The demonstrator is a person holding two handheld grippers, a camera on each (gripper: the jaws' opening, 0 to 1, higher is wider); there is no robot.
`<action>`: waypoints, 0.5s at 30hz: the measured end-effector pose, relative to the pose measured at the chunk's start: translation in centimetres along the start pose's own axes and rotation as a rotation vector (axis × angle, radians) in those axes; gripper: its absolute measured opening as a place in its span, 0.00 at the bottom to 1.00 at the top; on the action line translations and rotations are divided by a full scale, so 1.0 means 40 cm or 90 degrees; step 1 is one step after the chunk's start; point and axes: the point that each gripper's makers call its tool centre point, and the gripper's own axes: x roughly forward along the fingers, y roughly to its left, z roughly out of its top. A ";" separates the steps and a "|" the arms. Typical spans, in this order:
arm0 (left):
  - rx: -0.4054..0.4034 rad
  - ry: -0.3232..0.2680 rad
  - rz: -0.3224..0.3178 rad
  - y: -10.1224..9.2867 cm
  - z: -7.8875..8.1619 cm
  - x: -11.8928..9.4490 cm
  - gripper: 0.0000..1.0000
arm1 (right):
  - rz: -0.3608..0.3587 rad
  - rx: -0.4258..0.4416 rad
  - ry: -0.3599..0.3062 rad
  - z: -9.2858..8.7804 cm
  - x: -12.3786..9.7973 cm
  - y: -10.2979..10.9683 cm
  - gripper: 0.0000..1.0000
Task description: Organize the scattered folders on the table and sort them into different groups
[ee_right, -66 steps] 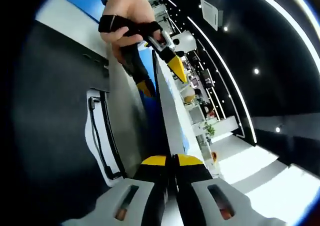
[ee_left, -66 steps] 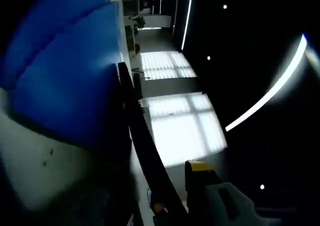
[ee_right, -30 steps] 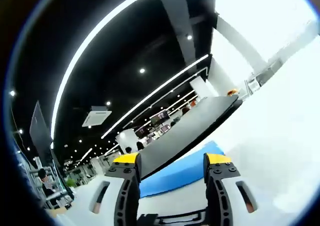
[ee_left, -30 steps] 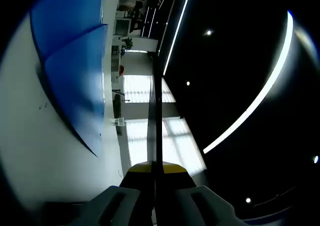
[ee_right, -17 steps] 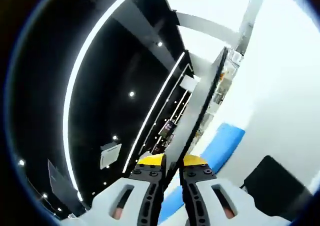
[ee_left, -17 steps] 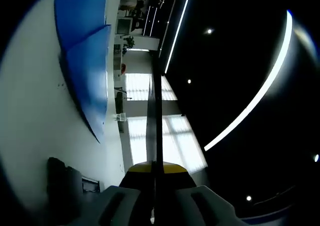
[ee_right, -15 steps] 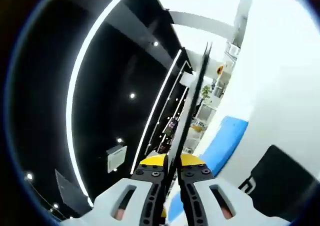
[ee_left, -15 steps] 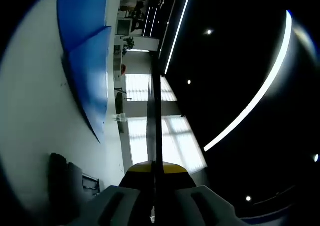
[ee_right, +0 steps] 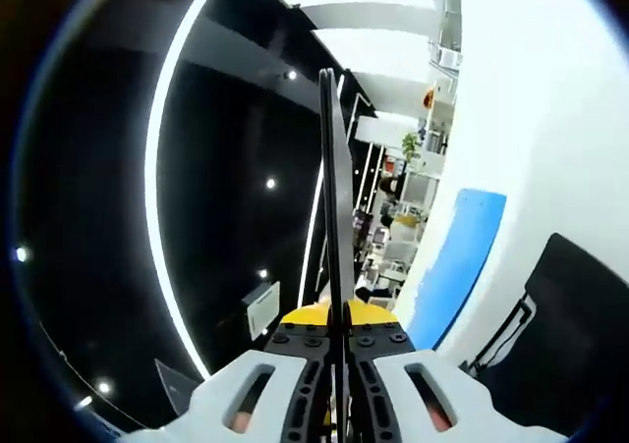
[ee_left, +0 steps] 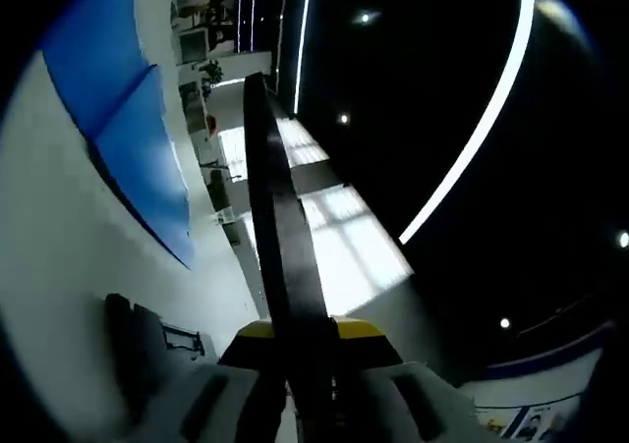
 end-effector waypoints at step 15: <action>0.067 0.006 0.019 0.011 0.161 -0.128 0.39 | 0.003 0.057 0.074 0.132 -0.078 -0.051 0.04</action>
